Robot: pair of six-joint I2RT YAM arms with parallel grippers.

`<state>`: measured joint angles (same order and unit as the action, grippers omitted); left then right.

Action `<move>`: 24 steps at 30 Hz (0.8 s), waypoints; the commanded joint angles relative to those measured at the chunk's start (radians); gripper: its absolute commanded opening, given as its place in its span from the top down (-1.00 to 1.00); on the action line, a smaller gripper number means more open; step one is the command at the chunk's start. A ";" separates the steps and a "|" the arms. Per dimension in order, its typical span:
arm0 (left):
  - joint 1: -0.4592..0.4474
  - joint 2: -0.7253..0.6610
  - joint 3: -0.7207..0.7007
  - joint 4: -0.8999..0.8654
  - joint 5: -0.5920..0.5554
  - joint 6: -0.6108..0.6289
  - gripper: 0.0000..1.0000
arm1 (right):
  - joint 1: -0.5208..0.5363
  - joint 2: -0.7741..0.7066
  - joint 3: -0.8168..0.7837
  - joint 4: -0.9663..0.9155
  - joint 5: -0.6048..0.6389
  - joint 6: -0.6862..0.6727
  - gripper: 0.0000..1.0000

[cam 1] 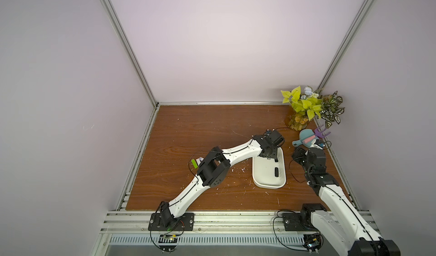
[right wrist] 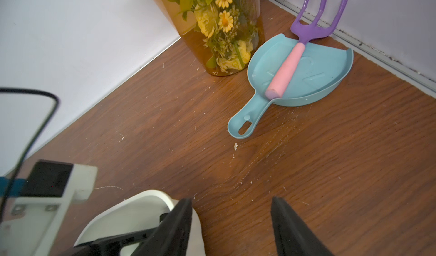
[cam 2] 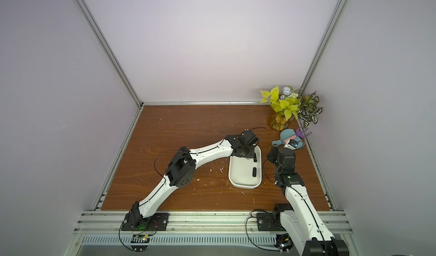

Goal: Put the usb flash drive into the storage box
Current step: Place the USB flash in the storage box, then pick up the USB flash from the center of the board.

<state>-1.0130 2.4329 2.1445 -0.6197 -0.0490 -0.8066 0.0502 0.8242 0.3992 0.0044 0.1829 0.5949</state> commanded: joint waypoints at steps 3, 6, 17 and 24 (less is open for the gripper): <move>-0.020 -0.395 -0.146 -0.037 -0.214 0.079 -0.28 | -0.001 -0.032 0.064 0.044 -0.131 -0.061 -0.18; 0.021 -0.635 -0.383 -0.036 -0.344 0.081 -0.43 | 0.042 0.014 0.143 0.018 -0.238 -0.082 -0.16; 0.743 -1.419 -1.166 -0.038 -0.041 0.258 -0.53 | 0.640 0.438 0.454 -0.011 -0.216 -0.127 -0.13; 0.892 -1.505 -1.261 -0.066 -0.046 0.352 -0.52 | 0.874 0.746 0.562 0.162 -0.273 -0.039 0.41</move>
<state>-0.1349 0.9382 0.9081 -0.6788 -0.1310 -0.5182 0.8871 1.5131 0.9188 0.0597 -0.0433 0.5121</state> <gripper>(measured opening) 0.760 0.329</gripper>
